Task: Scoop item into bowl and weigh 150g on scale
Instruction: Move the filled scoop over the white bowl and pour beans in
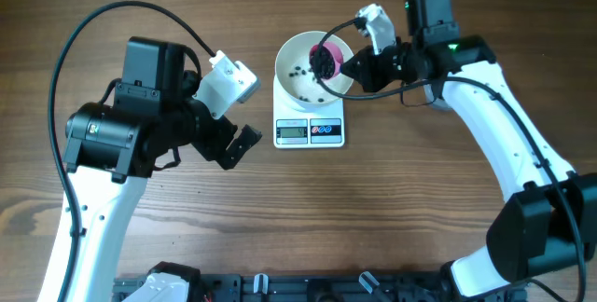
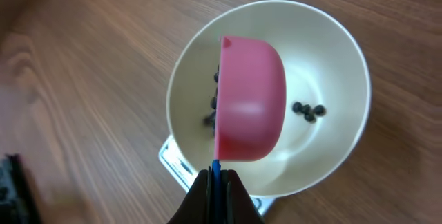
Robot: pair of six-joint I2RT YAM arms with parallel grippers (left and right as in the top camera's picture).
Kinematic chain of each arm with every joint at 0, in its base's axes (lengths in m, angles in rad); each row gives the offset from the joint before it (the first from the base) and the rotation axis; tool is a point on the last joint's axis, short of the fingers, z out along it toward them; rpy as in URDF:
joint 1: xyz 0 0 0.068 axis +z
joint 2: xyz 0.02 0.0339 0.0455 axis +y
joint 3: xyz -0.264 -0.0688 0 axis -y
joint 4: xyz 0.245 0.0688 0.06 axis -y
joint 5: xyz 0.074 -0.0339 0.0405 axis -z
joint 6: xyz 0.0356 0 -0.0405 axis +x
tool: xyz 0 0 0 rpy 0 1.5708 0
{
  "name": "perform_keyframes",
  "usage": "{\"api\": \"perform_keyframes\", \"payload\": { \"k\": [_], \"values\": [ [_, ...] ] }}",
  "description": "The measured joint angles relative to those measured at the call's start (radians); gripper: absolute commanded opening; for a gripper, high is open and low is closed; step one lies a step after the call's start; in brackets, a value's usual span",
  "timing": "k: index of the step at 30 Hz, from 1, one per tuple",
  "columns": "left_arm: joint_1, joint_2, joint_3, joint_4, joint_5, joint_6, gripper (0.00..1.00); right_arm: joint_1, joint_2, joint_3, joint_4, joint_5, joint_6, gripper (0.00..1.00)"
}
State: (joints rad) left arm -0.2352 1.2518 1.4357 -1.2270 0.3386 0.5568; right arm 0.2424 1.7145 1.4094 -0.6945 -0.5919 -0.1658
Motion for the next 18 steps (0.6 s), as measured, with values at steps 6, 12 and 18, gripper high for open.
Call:
{"api": "perform_keyframes", "payload": {
  "k": [6,12,18],
  "values": [
    [0.000,0.000,0.000,0.000,0.000,0.000,1.00,0.016,0.000,0.000,0.022,0.084,-0.032,0.04],
    [0.000,0.000,0.000,0.000,0.000,0.000,1.00,0.040,0.000,0.000,0.018,0.158,-0.072,0.04],
    [0.000,0.000,0.000,0.000,0.000,0.000,1.00,0.064,-0.001,0.000,0.048,0.211,-0.074,0.04]
  ]
}}
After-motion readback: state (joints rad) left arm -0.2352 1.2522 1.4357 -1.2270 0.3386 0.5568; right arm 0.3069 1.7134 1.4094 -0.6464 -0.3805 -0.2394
